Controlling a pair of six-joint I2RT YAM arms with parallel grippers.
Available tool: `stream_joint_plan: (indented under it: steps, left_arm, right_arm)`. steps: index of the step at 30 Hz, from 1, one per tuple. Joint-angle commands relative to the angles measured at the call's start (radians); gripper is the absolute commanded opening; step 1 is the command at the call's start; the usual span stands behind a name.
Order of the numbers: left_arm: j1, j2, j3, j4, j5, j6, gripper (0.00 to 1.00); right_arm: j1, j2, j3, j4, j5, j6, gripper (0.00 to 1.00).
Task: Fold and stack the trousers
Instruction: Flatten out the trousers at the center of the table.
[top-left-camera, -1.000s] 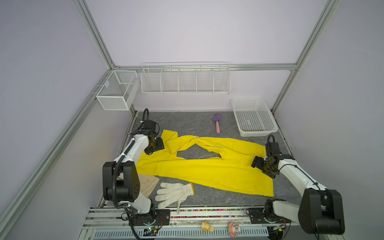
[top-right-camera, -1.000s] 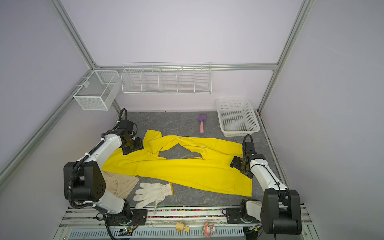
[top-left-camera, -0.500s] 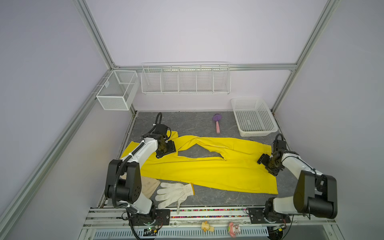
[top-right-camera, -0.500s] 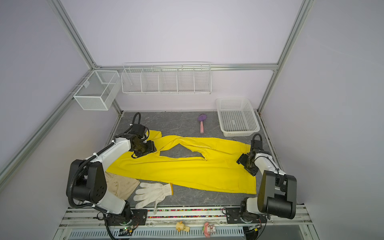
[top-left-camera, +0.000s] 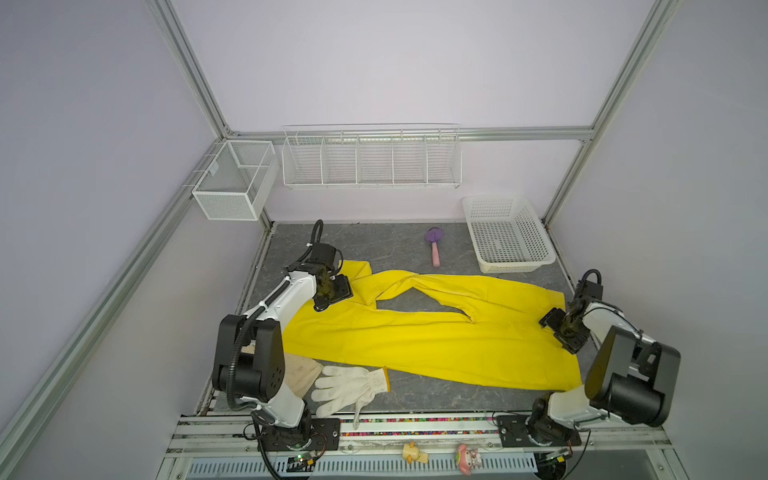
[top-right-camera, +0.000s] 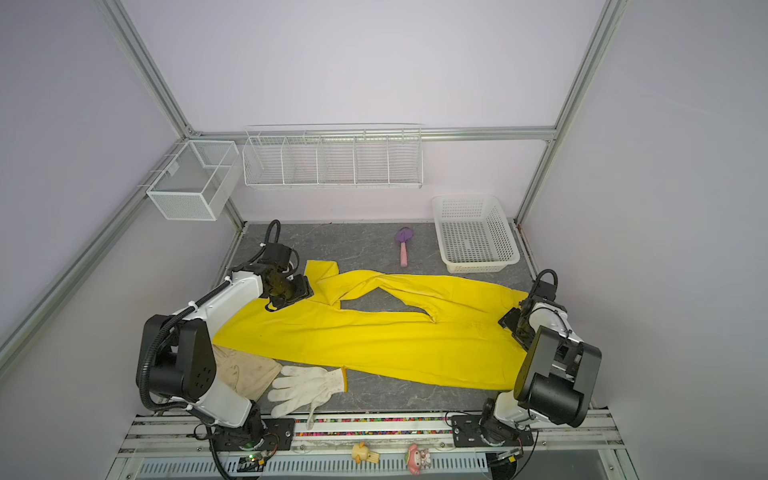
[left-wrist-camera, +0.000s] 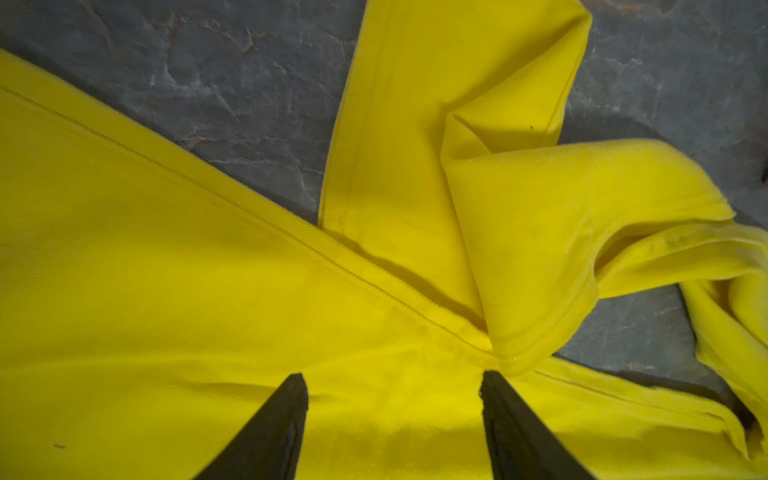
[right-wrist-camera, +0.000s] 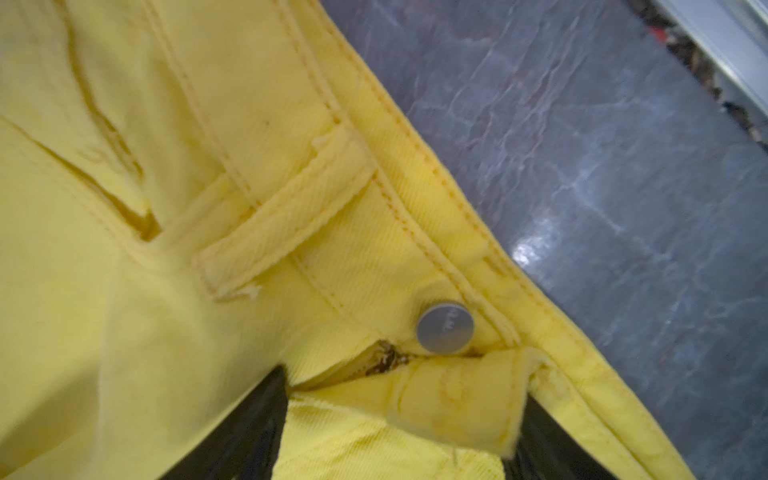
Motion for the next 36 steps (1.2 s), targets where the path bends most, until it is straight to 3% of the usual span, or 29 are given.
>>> stream_joint_plan:
  steps: [1,5,9,14,19,26,30,31,36]
  left_arm:
    - [0.0,0.066,0.047,0.091,0.012,-0.08,0.67]
    - [-0.001,0.179,0.143,0.063,-0.03,-0.082,0.67]
    - [-0.002,0.305,0.271,-0.029,-0.147,-0.03,0.66]
    - [0.0,0.391,0.354,-0.097,-0.271,0.032,0.61]
    - [-0.002,0.471,0.426,-0.134,-0.27,0.066,0.54]
    - [-0.002,0.523,0.417,-0.11,-0.205,0.061,0.34]
    - [0.014,0.529,0.433,-0.14,-0.224,0.073,0.03]
    - [0.022,0.523,0.442,-0.157,-0.24,0.082,0.0]
    - [0.074,0.505,0.51,-0.236,-0.342,0.164,0.0]
  right_arm:
    - [0.014,-0.037,0.03,-0.039,0.002,-0.025,0.8]
    - [0.072,-0.143,0.027,-0.052,-0.071,-0.036,0.84]
    - [0.182,-0.221,-0.002,-0.059,-0.136,-0.005,0.86]
    - [0.306,-0.278,-0.008,-0.085,-0.144,0.008,0.88]
    - [0.404,-0.309,0.001,-0.103,-0.171,0.027,0.9]
    - [0.507,-0.304,-0.012,-0.088,-0.171,0.077,0.91]
    - [0.523,-0.293,-0.017,-0.096,-0.134,0.087,0.91]
    - [0.524,-0.293,-0.024,-0.096,-0.107,0.091,0.91]
    - [0.518,-0.218,-0.063,-0.062,-0.046,0.11,0.92]
